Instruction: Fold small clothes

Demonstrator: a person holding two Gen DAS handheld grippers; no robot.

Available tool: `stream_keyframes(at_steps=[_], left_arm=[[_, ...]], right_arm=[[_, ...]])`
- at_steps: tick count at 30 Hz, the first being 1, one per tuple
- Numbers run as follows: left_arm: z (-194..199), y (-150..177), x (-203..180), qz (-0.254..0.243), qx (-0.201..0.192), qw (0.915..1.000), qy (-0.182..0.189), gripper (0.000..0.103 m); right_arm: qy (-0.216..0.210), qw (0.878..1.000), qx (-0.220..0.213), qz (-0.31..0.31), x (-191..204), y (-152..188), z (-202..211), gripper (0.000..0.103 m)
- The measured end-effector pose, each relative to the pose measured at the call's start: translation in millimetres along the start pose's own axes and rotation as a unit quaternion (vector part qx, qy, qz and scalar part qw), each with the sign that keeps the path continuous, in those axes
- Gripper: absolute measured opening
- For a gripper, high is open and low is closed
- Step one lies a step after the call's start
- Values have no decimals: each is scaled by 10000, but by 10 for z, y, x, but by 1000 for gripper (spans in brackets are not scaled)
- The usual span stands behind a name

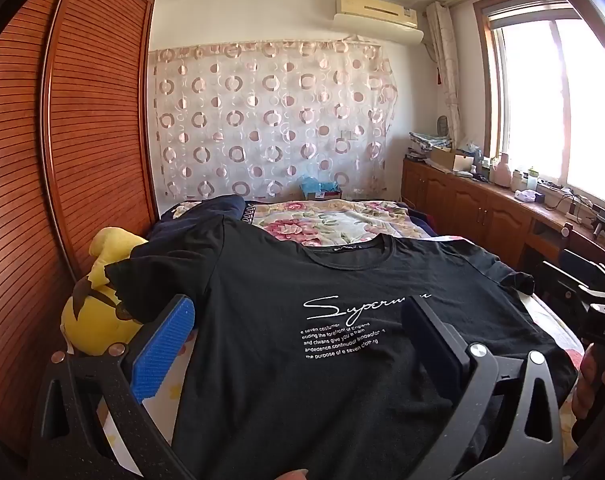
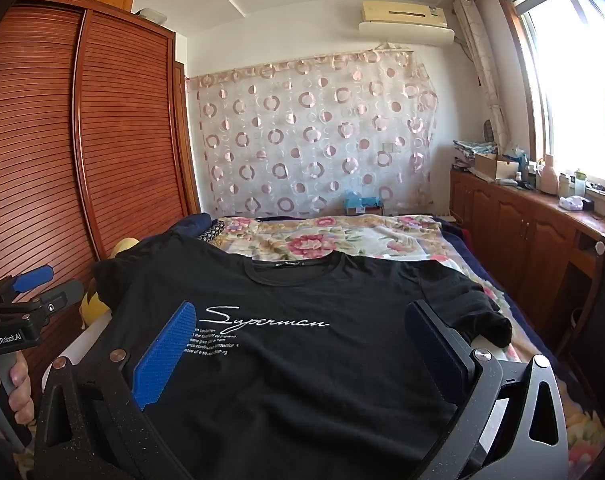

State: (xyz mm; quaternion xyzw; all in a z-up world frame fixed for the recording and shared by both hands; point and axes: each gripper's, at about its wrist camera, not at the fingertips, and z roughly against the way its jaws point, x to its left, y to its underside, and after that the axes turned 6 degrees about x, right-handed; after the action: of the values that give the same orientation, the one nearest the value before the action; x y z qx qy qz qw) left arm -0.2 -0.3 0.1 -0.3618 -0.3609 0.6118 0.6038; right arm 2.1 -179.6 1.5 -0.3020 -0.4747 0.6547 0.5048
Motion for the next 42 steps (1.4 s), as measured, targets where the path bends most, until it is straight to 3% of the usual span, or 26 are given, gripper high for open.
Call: stream_keyframes(at_steps=[35, 42], left_arm=[[-1, 1, 1, -5, -16, 10000, 13, 103], [-226, 40, 99, -125, 384, 9992, 57, 103]], right_arm=[[-9, 10000, -20, -32, 1, 2, 5, 103], [-105, 9998, 179, 23, 3, 25, -157, 103]])
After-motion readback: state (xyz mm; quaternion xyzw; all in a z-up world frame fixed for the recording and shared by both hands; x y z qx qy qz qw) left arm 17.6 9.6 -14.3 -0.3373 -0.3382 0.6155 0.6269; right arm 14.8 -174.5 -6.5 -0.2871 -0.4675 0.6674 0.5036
